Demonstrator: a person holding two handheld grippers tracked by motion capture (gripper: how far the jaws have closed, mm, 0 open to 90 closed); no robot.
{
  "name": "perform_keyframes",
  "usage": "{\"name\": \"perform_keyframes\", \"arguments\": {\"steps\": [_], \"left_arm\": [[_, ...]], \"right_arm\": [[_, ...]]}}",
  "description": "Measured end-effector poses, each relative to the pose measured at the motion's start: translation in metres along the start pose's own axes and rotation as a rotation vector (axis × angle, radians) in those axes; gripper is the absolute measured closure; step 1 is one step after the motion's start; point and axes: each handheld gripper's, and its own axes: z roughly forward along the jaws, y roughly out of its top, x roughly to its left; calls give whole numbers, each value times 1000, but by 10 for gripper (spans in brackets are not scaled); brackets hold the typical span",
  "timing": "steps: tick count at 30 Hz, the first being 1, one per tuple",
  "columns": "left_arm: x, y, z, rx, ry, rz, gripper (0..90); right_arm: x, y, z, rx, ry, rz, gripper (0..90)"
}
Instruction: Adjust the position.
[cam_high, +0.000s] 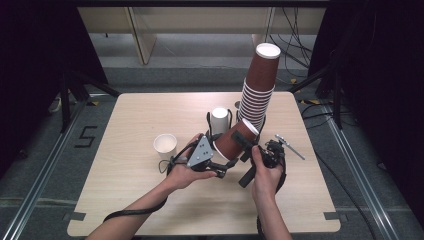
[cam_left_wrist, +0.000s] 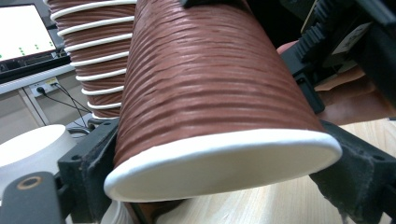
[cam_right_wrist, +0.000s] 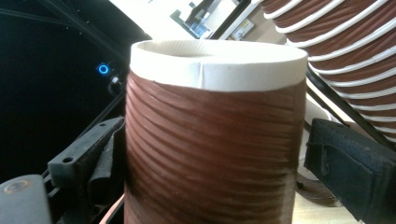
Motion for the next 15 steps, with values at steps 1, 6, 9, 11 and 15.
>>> {"name": "perform_keyframes", "arguments": {"steps": [1,6,9,11,15], "left_arm": [[1,0,-1,-1,3,-2,105],[0,2,-1,-3,0,3,105],[1,4,-2,2,1,8,106],[2,4,-1,7,7,10,106],[5,3,-2,23,12,13,106]], "right_arm": [[0,0,-1,0,9,-5,70],[3,5,-1,-5,4,-1,89],[4,7,-2,3,7,-2,89],[3,6,-3,7,7,2,89],[2,4,-7,11,8,2,90]]}}
